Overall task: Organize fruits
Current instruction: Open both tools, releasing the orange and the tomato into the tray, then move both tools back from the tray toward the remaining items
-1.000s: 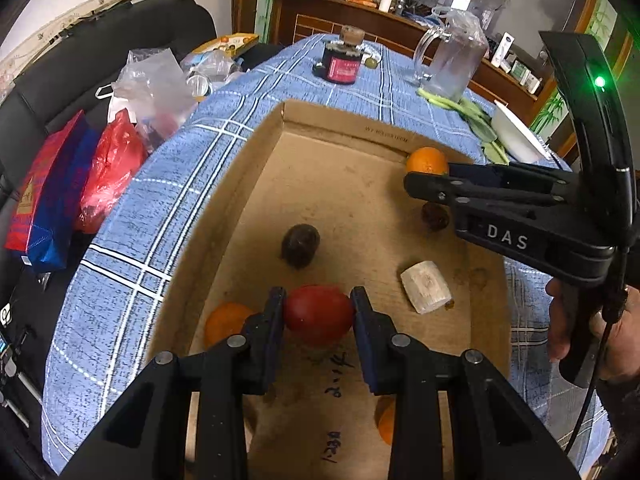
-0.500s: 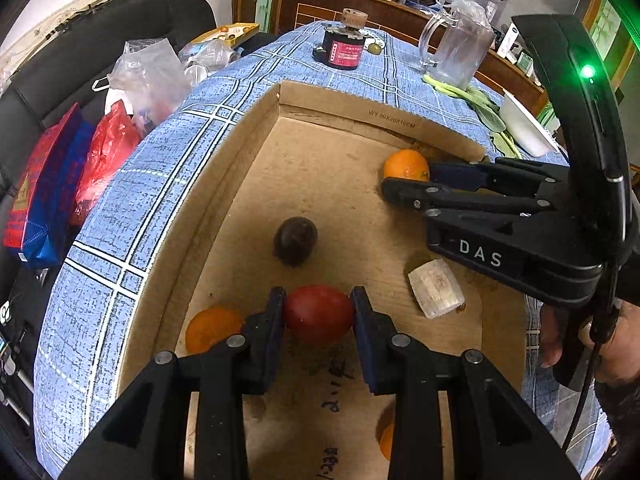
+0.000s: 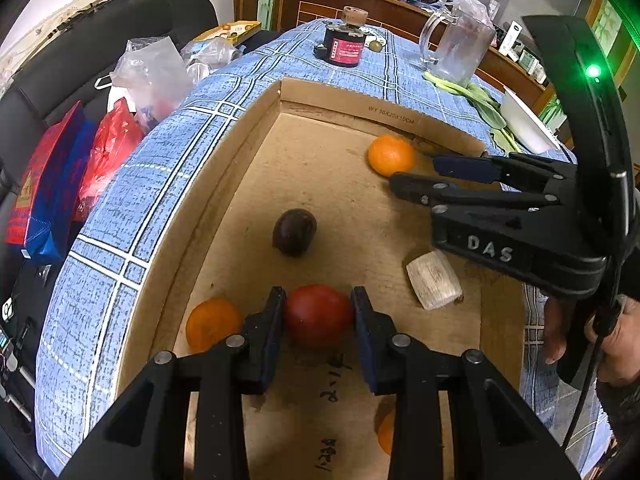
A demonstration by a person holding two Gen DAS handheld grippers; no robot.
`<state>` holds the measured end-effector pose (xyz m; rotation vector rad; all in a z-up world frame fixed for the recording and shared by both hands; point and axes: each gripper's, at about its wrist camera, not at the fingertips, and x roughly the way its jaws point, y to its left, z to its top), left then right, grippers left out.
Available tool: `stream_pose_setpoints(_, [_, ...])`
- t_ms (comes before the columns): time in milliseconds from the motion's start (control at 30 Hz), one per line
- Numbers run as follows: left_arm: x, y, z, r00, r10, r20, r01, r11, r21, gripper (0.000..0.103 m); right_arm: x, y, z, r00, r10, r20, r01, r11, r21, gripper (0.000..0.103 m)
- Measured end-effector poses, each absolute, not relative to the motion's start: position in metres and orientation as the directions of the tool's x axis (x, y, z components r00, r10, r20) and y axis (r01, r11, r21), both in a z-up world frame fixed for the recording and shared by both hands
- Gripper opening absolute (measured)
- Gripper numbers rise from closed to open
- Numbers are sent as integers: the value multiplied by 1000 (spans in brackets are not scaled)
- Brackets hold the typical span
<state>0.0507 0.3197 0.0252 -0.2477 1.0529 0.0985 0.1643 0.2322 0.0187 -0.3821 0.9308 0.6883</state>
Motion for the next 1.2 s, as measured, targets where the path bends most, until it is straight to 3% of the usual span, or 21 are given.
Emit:
stream_pose_setpoints(100, [45,319,32,510,-17,-860,-209,967,-143,47,161,225,24,415,373,-830,-675,738,-6,53])
stream_pose_setpoints(167, [42,319,37,521,-2,-854,-215,968,-133,51,158,221,28,421,371,-828,-667,745,-6,53])
stream_pose_setpoints(767, [7,311,58,534,145,-833,-327,944,-45,53,90,117,54,438,382,-814,-565,821,80,53])
stream_pose_setpoints(1200, [31,190,65,551,53,-833,-159,986,-43,54,66,-71,47,513,248,-822,-309,947,93,52])
